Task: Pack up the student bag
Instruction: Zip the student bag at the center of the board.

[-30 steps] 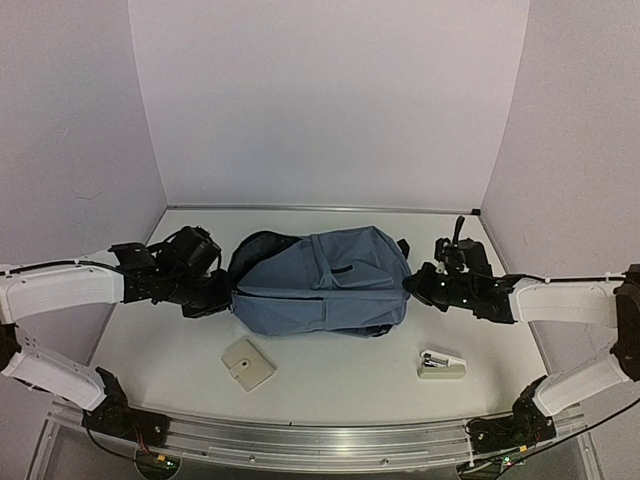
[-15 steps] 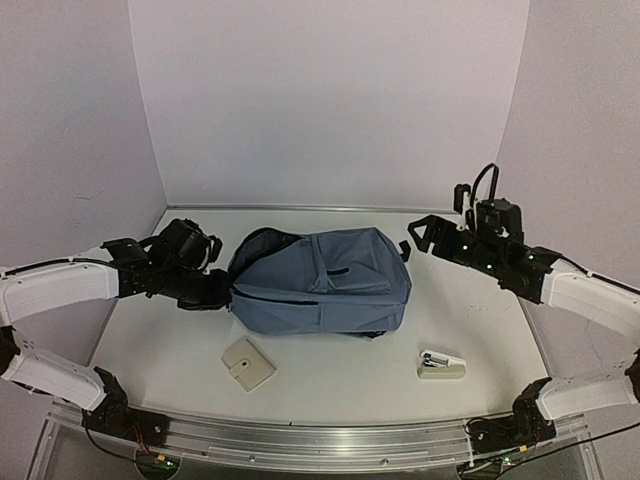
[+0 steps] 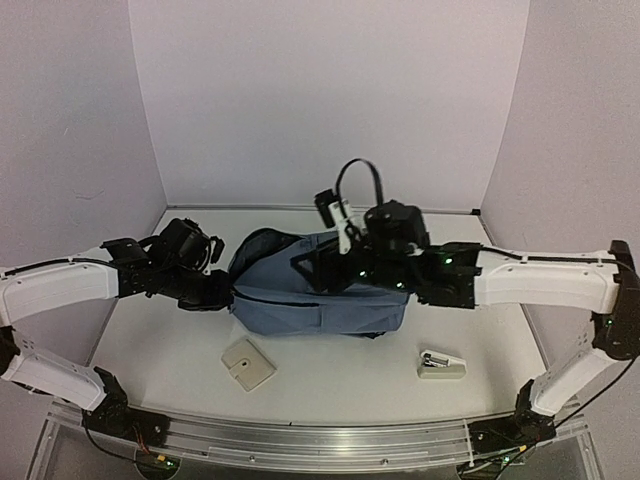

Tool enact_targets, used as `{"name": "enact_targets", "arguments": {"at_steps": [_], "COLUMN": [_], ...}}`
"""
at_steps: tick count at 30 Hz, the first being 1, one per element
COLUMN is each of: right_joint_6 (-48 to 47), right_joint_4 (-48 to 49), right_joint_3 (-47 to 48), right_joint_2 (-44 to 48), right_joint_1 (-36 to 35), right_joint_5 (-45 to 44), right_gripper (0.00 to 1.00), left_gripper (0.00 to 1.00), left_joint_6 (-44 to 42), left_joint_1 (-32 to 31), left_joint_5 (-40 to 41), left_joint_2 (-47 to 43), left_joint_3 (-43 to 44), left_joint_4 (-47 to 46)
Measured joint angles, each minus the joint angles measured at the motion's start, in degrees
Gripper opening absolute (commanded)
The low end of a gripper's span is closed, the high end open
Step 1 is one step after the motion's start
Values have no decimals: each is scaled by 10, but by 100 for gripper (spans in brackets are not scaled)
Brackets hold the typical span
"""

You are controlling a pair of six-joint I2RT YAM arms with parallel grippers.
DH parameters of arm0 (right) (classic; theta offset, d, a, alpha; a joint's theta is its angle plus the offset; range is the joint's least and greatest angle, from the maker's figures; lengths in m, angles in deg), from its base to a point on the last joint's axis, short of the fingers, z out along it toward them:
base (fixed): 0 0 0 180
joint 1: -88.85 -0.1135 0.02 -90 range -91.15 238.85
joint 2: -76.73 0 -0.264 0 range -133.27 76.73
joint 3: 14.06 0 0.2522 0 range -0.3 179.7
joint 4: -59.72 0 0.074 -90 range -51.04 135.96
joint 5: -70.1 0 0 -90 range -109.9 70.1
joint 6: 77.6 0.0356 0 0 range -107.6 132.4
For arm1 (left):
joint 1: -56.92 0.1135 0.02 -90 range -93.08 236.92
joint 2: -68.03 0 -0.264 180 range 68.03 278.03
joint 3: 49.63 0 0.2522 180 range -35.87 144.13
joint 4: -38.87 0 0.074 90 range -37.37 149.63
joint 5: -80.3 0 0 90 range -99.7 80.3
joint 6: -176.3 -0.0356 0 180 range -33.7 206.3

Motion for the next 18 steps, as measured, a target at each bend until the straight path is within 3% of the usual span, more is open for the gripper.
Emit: {"name": "enact_targets", "arguments": {"at_steps": [6, 18], "right_joint_6": [-49, -144], "right_joint_4": [0, 6], "right_joint_3": [79, 197], "right_joint_2": [-152, -289], "right_joint_1": [-76, -79], "right_joint_5": [-20, -86], "right_gripper": [63, 49], "left_gripper": [0, 0], "left_joint_6": [17, 27], "left_joint_1": [0, 3], "left_joint_5": [11, 11], "left_joint_2": [0, 0], "left_joint_3": [0, 0], "left_joint_4": [0, 0]}}
